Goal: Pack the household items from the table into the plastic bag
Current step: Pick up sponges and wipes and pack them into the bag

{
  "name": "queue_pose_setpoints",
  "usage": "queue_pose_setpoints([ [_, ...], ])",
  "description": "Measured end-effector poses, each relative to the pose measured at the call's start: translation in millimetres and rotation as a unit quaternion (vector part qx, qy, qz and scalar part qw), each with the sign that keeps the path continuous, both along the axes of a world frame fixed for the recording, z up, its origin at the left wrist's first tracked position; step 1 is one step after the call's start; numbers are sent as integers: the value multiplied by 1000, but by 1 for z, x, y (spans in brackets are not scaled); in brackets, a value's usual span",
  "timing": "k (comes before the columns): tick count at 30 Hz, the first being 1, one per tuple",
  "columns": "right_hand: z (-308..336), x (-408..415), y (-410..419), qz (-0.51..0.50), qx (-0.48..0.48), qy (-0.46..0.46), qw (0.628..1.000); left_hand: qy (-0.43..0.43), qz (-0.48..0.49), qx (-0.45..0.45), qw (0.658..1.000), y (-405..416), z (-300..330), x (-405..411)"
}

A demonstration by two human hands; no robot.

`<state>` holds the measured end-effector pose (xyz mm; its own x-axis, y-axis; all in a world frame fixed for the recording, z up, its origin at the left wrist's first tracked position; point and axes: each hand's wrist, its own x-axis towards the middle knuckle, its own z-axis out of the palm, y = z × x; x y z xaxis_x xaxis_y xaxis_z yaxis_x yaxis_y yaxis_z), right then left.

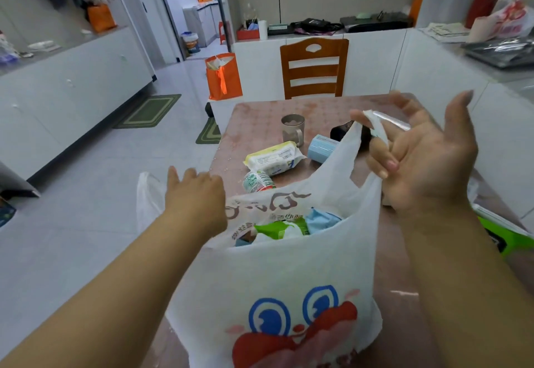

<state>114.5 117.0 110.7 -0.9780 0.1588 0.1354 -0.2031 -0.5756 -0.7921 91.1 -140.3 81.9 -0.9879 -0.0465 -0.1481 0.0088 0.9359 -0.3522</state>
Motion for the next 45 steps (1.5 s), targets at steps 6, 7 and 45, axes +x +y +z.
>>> queue_pose_setpoints([
  [6, 6, 10, 26, -86, -18, 57, 995, 36, 28, 44, 998, -7, 1, -13],
  [7, 9, 9, 33, -99, 10, 56, 993, 50, 11, 58, 997, -2, 3, -15],
  [45, 33, -23, 59, -99, 218, -62, 969, 147, 66, 658, 736, 56, 95, -38],
])
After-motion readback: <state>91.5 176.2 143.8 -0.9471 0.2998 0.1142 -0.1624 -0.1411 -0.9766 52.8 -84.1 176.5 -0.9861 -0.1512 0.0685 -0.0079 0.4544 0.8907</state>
